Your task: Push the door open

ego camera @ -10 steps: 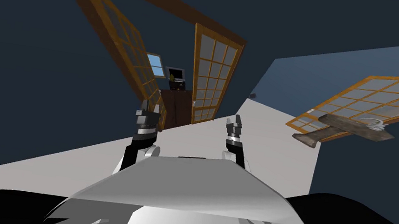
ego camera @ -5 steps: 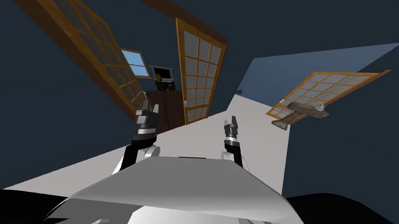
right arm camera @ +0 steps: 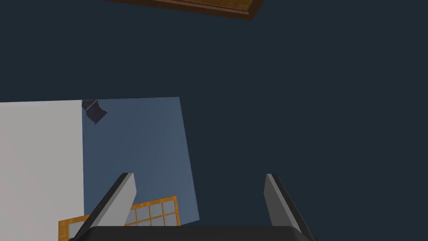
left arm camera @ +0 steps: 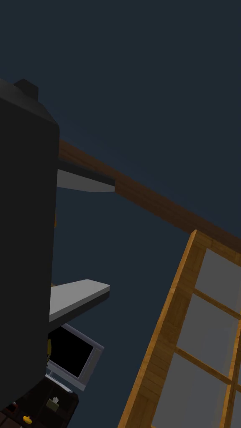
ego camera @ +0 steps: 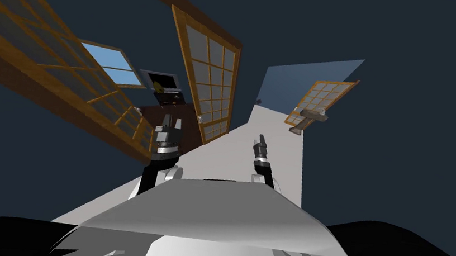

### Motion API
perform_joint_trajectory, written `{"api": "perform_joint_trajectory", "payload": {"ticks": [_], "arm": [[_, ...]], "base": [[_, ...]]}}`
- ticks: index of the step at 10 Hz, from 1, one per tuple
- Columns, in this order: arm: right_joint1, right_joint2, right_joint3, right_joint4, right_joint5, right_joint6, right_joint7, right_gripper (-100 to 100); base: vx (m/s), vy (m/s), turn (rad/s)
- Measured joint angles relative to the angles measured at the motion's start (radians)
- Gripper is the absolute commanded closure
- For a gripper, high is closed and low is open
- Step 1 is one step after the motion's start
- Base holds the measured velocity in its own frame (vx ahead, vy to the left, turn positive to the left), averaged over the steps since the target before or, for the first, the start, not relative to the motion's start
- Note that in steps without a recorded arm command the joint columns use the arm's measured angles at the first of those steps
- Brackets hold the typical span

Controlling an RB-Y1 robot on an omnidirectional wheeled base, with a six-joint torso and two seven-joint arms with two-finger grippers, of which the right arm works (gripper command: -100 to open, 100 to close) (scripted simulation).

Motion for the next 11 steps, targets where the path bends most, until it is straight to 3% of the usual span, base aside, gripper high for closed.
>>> {"api": "perform_joint_trajectory", "payload": {"ticks": [6,11], "arm": [[-0.002,-0.024,0.042,0.083,0.029,0.078,0.064,-100],[-0.006,-0.045,0.070,0.169,0.050,0.129,0.113,-100]], "base": [[0.034,0.010,-0.397],[0.031,0.015,-0.292]]}}
